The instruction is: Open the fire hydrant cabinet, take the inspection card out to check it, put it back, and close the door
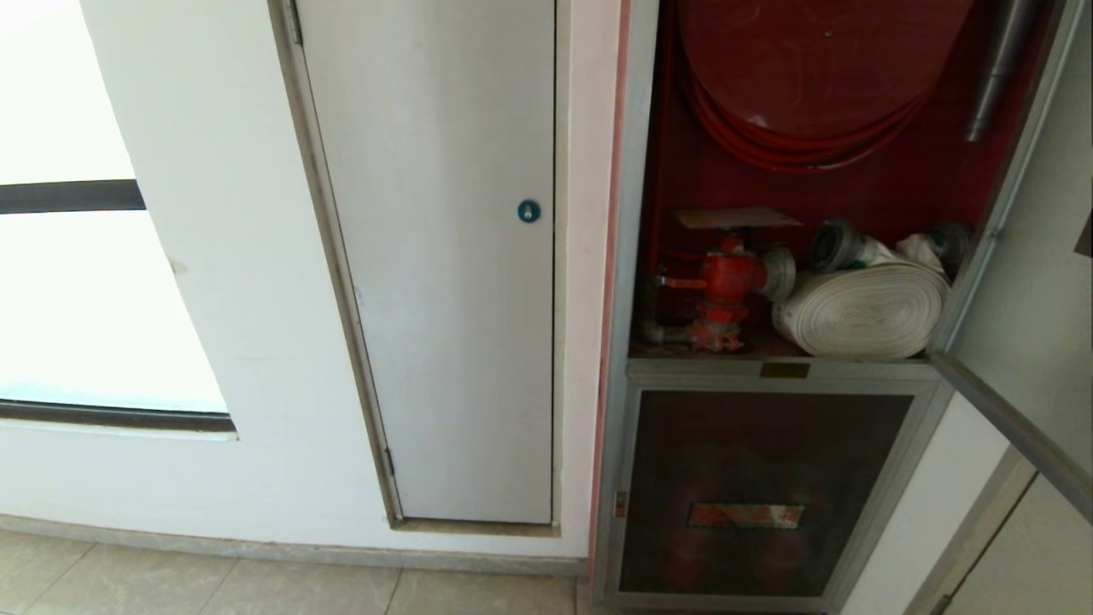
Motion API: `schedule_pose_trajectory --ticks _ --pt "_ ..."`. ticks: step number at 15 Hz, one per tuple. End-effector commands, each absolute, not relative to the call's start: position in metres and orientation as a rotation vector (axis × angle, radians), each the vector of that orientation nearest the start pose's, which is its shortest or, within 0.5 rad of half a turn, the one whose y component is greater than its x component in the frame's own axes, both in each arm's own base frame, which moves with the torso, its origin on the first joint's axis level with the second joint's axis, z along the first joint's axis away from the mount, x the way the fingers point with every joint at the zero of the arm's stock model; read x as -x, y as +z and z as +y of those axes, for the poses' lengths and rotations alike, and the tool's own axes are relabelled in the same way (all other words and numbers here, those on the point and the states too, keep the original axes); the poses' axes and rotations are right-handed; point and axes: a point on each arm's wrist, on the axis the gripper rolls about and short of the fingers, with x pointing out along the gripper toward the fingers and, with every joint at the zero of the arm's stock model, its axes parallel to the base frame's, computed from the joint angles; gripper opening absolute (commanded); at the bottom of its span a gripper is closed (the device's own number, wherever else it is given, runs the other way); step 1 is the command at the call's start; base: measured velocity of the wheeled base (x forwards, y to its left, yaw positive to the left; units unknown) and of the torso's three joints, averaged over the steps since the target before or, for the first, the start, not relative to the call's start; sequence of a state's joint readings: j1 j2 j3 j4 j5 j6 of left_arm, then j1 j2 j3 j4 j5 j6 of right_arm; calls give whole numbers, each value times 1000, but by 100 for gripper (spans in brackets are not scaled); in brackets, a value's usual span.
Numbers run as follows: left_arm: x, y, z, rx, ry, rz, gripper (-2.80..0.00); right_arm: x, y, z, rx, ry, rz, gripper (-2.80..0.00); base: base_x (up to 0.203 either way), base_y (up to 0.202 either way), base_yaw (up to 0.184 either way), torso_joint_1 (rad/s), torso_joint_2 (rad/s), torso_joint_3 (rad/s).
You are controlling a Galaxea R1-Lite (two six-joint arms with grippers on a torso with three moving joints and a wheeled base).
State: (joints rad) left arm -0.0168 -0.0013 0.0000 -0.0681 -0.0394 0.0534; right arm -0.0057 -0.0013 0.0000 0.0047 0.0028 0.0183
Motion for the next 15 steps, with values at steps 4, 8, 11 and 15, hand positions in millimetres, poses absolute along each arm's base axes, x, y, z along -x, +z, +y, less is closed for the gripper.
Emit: schedule_pose_trajectory --ticks 4,8,11,15 --pt "21 75 -1 -54 -56 -43 -280 23 75 0 -18 -3 5 -280 0 0 0 0 0 0" --pt "21 75 -1 -54 -56 -43 -280 23 75 0 -18 -3 5 -280 0 0 0 0 0 0" --pt "21 75 -1 -54 -56 -43 -280 23 75 0 -18 -3 5 -280 0 0 0 0 0 0" --pt "21 75 -1 -54 -56 -43 -280 23 75 0 -18 -3 5 -280 0 0 0 0 0 0"
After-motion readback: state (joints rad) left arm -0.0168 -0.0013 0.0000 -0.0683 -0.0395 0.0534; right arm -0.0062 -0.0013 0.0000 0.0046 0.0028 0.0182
